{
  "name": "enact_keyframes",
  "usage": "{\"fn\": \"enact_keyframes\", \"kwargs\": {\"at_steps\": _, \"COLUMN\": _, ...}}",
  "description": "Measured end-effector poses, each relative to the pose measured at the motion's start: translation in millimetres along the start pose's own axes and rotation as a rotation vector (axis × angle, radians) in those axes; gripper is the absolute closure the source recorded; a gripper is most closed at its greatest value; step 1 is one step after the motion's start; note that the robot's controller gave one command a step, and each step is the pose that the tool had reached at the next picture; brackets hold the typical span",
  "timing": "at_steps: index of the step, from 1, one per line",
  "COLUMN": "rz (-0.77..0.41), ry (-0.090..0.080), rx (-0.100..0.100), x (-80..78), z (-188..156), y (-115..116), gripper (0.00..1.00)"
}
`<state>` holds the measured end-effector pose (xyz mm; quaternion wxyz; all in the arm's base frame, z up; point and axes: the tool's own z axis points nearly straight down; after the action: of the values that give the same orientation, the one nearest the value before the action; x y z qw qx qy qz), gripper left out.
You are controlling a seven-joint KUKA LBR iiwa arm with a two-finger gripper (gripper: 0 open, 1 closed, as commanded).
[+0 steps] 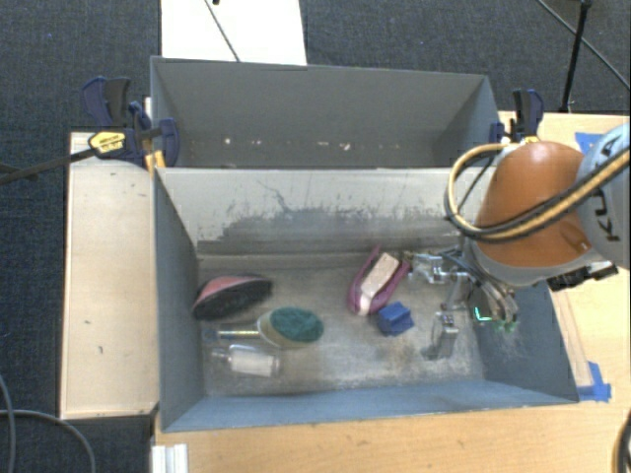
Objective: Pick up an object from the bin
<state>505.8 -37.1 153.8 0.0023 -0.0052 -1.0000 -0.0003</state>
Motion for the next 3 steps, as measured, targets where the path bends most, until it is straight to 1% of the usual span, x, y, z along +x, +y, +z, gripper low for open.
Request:
{"fn": "enact_keyframes", "kwargs": {"at_steps": 1, "rz": -0.269, "ry": -0.02, "rx": 0.001, "x": -36.3, "z": 80.7, "y": 33.7, "gripper": 0.0}}
{"fn": "enact_keyframes", "kwargs": {"at_steps": 2, "rz": -0.423, "ry": -0.012, "rx": 0.0, "x": -35.4, "z": 49.5, "y": 87.9, "gripper": 0.0}}
{"fn": "enact_keyframes", "kwargs": {"at_steps": 3, "rz": -0.461, "ry": -0.02, "rx": 0.004, "x": -64.1, "z": 81.3, "y": 13.8, "gripper": 0.0}}
